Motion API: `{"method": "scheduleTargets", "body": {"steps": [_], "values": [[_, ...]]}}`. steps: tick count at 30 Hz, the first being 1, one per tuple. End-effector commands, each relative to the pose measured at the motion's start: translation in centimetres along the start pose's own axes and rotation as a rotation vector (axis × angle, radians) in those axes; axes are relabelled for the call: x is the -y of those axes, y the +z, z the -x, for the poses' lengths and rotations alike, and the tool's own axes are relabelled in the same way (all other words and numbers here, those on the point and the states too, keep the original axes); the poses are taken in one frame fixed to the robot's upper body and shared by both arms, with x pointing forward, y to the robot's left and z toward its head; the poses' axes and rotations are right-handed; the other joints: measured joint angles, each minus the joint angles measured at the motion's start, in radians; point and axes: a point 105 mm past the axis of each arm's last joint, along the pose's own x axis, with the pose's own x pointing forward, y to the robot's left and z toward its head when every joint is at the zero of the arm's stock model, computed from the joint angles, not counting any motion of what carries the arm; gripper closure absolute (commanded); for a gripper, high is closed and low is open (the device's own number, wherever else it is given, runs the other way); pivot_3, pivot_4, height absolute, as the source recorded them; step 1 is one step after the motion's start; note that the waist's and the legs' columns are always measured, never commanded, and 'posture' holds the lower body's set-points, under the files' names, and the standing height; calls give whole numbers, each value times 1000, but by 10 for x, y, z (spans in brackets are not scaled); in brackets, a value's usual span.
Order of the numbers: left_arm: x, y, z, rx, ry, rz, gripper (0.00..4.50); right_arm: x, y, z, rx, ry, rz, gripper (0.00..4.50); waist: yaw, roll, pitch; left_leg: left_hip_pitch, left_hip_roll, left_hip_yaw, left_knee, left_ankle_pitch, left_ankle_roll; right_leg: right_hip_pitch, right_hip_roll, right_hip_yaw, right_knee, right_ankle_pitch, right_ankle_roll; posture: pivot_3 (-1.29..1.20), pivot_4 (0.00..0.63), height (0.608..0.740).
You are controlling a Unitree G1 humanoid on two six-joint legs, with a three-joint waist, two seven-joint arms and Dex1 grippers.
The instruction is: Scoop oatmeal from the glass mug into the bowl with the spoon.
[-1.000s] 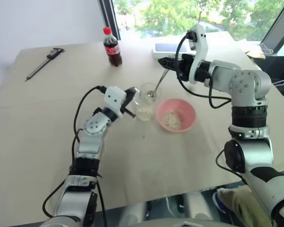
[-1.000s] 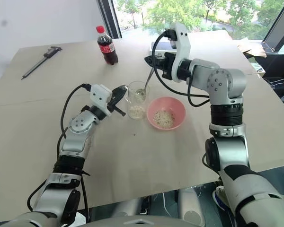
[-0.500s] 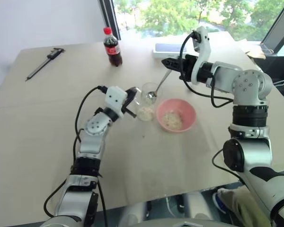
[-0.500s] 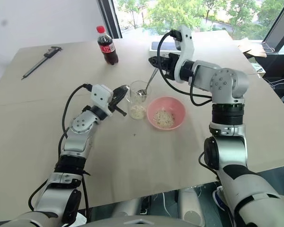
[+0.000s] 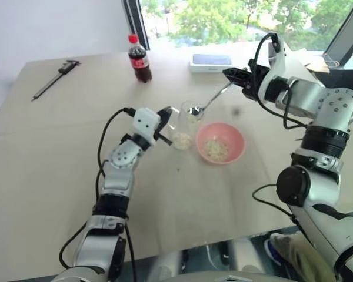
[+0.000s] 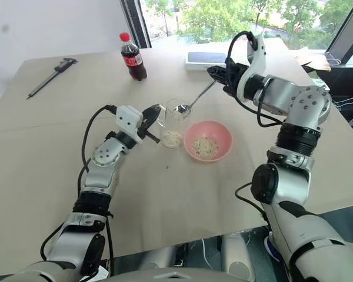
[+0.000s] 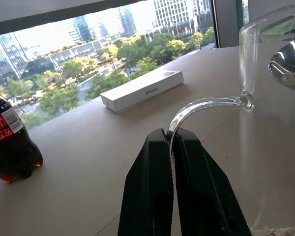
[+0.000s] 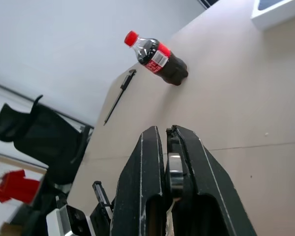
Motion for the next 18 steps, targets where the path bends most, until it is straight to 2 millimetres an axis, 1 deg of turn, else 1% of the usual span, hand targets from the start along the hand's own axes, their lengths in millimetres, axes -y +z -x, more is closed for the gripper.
{"method": "scheduleTargets", "body": {"steps": [1,10,18], "values": [[-3,3,-1,32,14,-6,4472,-5,15,9,64,-5,-28,4500,0,1,0,0,0,0,0,0,0,0,0,0,0,0,0,0,150,740],[-3,7,-7,80,33,-7,4472,2,11,14,98,-23,-133,4500,0,1,-1,0,0,0,0,0,0,0,0,0,2,0,0,0,150,740],[-3,7,-7,97,25,-16,4472,1,19,19,134,3,-196,4500,-1,1,-1,0,0,0,0,0,0,0,0,0,5,0,0,0,150,740]]}}
